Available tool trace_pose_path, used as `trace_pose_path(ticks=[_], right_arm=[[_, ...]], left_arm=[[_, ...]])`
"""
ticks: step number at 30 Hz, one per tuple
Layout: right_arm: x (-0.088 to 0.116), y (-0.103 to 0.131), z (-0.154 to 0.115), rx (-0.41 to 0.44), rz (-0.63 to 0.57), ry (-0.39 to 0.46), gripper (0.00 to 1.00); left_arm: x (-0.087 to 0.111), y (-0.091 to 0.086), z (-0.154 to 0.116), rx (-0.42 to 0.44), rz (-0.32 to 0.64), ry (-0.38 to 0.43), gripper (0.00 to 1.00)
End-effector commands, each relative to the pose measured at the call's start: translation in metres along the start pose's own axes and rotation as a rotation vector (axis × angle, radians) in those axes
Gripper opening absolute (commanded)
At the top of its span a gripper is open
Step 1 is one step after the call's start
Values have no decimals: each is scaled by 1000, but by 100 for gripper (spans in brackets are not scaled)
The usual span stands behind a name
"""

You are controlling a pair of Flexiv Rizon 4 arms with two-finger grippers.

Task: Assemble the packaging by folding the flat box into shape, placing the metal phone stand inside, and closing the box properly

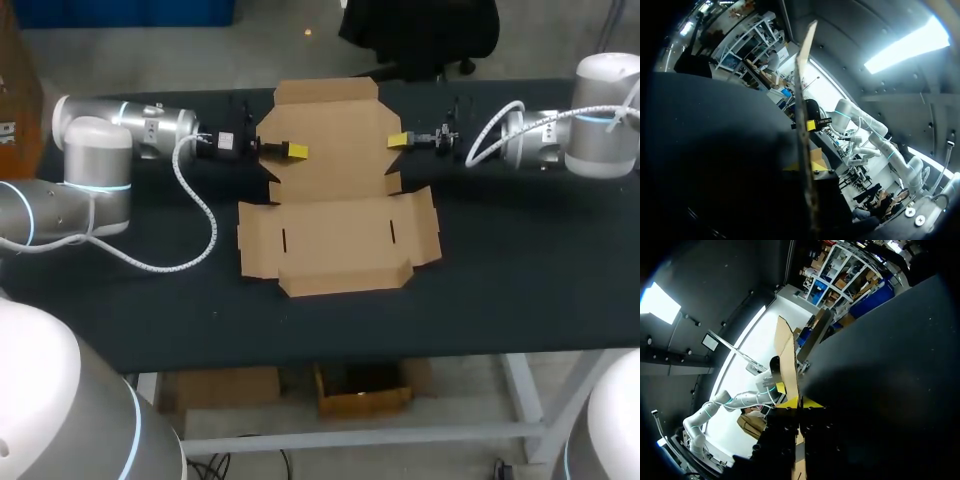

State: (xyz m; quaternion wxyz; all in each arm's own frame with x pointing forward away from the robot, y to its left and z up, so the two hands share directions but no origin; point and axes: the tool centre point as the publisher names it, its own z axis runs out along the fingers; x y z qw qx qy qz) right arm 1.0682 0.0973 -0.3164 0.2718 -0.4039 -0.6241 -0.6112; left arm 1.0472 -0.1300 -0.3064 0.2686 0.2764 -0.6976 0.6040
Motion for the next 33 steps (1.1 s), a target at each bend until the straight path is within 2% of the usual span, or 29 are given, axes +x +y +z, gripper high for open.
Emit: trace_pose_path(ticks=[1, 6, 7, 8, 12, 26, 29, 32, 33], right_arm=[[-1, -1, 0, -1, -1, 9, 0], [0, -1, -1, 2, -2, 11, 0], [1, -1, -3, 3, -3, 9, 4], [1, -1, -4, 5, -4, 6, 30], [7, 0, -13, 10, -14, -37, 37], [36, -12, -68, 12, -47, -226, 31], [44, -17, -81, 12, -56, -262, 24], [53, -22, -89, 26, -66, -310, 13], [56, -24, -91, 32, -67, -325, 6]], left_arm=[[-5, 0, 1, -2, 2, 15, 0], [-6, -1, -1, -7, 3, 20, 0], [-6, -1, -2, -12, 4, 26, 0], [-6, -1, -2, -15, 5, 27, 0], [-7, -1, -3, -22, 4, 25, 0], [-9, -19, -3, -21, 38, 18, 0], [-9, -25, -1, -25, 51, 16, 0], [-8, -30, 2, -28, 61, 11, 0], [-8, -32, 2, -29, 65, 9, 0]])
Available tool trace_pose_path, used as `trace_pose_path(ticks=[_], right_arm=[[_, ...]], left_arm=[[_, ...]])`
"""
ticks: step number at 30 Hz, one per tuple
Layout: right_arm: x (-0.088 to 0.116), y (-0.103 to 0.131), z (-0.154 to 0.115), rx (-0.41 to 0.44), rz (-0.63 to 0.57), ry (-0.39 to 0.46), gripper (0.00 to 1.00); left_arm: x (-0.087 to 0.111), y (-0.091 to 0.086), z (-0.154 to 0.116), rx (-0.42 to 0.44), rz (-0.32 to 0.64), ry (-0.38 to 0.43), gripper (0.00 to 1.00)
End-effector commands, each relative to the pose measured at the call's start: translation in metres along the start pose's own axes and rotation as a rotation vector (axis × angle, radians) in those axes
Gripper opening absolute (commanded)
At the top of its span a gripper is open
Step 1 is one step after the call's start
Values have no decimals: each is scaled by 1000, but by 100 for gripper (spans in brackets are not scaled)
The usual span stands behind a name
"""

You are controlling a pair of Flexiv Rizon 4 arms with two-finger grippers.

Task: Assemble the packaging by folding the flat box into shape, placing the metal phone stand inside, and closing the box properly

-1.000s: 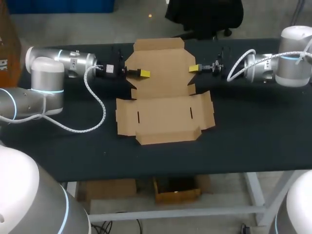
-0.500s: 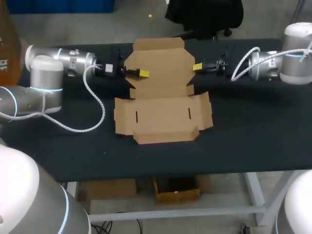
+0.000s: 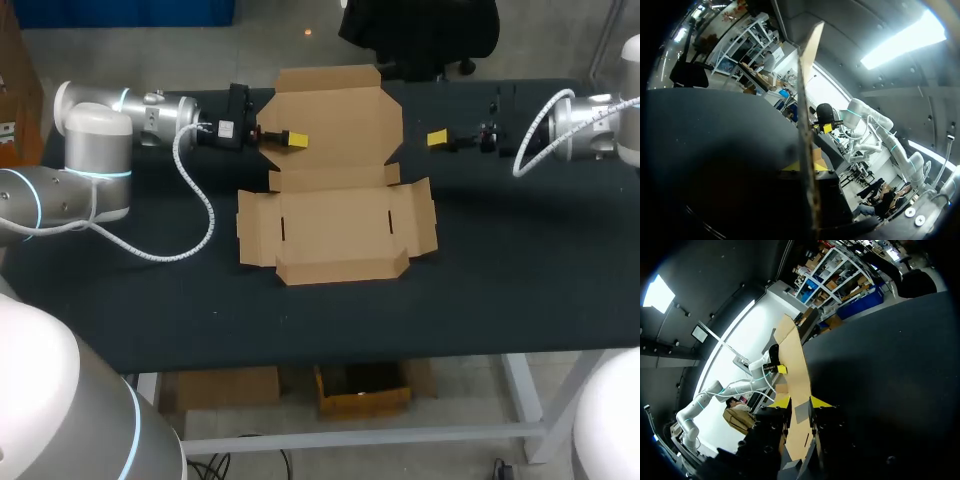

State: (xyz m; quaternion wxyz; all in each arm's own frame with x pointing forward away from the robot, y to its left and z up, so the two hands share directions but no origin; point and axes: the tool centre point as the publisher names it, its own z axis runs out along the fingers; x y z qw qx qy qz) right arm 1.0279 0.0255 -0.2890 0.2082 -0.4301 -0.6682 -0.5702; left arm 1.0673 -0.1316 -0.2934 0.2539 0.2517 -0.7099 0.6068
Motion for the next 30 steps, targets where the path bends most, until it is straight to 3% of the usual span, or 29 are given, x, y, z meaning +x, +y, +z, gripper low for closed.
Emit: trace_pose_path(ticks=[1, 2, 13, 18, 30], right_arm=[[25, -11, -18, -2, -7, -167, 4], [27, -13, -21, 1, -11, -180, 0], [53, -42, -39, 46, -55, -359, 0], [56, -59, -41, 59, -58, -432, 0], [53, -97, -39, 96, -59, -495, 0]], left_arm=[[-4, -9, 4, -14, 8, 3, 0], [-4, -11, 4, -14, 11, 2, 0], [-2, -35, 12, -14, 53, -8, 0], [0, -45, 15, -18, 78, -10, 0], [7, -62, 23, -21, 127, -9, 0]])
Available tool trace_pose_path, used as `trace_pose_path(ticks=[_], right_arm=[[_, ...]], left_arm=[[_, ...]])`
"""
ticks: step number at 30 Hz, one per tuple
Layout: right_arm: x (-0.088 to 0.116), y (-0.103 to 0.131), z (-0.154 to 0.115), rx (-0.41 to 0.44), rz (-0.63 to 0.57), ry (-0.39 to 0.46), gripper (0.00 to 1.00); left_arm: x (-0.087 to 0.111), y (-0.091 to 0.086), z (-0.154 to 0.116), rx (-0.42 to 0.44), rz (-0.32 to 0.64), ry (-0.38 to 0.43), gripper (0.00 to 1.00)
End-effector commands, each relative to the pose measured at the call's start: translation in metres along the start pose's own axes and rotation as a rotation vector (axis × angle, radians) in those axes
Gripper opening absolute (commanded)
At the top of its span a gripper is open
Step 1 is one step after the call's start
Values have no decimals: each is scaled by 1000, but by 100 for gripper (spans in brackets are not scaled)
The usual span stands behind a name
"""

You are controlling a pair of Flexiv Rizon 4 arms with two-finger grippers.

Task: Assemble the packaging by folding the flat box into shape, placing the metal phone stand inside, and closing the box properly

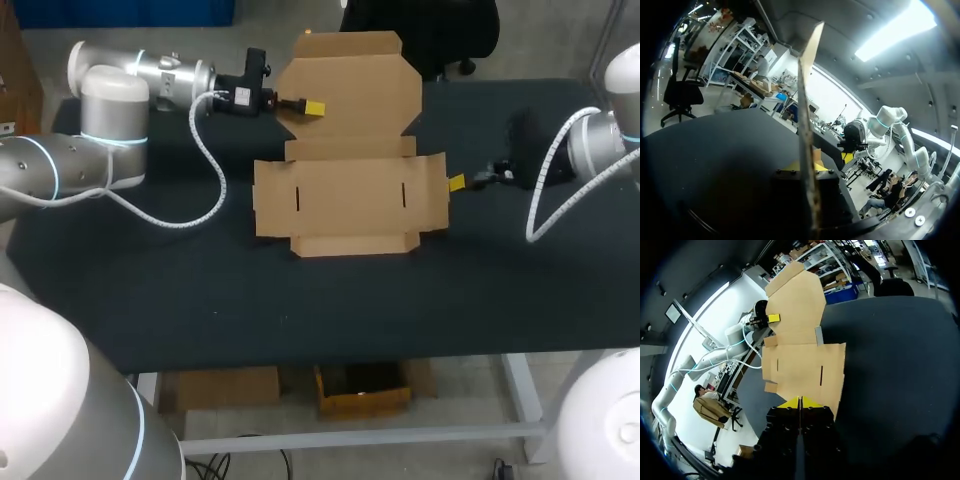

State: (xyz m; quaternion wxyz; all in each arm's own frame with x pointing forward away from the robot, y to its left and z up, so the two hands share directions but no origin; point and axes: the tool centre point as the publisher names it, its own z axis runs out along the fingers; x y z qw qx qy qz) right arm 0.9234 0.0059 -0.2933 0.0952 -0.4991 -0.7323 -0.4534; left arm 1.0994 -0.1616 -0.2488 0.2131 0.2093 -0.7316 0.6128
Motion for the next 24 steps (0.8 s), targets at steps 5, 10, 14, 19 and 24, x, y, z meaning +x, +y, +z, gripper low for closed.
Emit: trace_pose_path(ticks=[5, 10, 14, 19, 24], right_arm=[[11, -20, 3, 3, -25, -153, 0], [13, -31, 8, 2, -36, -160, 0], [10, -35, 17, 5, -17, -121, 0], [10, -35, 17, 5, -17, -121, 0], [10, -35, 17, 5, -17, -121, 0]], left_arm=[[-1, -5, 1, -1, 4, 7, 0], [-1, -5, 1, -1, 4, 7, 0], [-1, -5, 1, -1, 4, 7, 0], [-1, -5, 1, -1, 4, 7, 0], [-1, -5, 1, -1, 4, 7, 0]])
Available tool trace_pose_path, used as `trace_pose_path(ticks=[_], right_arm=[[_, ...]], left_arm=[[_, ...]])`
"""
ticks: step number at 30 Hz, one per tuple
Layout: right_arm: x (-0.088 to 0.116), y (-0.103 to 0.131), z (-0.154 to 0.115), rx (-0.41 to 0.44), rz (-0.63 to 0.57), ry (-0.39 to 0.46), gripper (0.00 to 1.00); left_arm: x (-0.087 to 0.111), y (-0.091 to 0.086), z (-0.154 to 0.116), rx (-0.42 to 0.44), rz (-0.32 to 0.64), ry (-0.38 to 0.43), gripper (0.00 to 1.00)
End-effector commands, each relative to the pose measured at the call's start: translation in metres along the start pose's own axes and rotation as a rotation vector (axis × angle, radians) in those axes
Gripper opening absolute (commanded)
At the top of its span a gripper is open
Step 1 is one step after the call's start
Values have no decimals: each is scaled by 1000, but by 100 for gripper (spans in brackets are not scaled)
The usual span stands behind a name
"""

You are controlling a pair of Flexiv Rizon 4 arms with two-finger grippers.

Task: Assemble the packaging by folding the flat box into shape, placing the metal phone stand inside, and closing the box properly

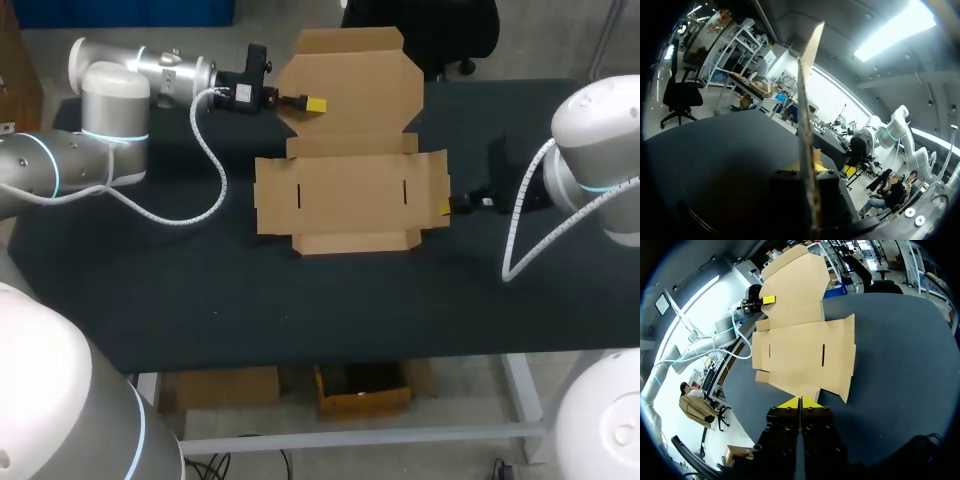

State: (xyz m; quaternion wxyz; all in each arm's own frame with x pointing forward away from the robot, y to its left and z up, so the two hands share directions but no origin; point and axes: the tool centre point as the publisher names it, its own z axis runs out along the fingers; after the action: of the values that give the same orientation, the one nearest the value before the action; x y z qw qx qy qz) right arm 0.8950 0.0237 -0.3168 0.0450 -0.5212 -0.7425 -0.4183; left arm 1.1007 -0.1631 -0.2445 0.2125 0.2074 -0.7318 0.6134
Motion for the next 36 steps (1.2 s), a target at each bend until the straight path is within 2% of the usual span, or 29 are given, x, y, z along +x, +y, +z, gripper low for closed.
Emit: trace_pose_path(ticks=[1, 4, 8, 12, 17, 24, 36], right_arm=[[-2, 0, -1, -2, 0, 9, 0], [-2, 0, -1, -2, 0, 9, 0], [18, -1, 11, -7, -47, -7, 0], [32, -15, 20, -9, -90, -25, 0], [42, -32, 30, -23, -120, -66, 0], [43, -44, 45, -30, -123, -103, 0], [41, -46, 64, -47, -128, -130, 0]], left_arm=[[-2, -1, 0, -1, 0, 6, 0], [-2, -1, 0, -1, 0, 6, 0], [-1, 1, -2, 18, 24, -12, 0], [2, 1, -4, 22, 63, -45, 0], [4, -4, -5, 20, 93, -48, 0], [8, -13, -1, 4, 138, -57, 0], [7, -25, 0, 8, 172, -81, 0]])
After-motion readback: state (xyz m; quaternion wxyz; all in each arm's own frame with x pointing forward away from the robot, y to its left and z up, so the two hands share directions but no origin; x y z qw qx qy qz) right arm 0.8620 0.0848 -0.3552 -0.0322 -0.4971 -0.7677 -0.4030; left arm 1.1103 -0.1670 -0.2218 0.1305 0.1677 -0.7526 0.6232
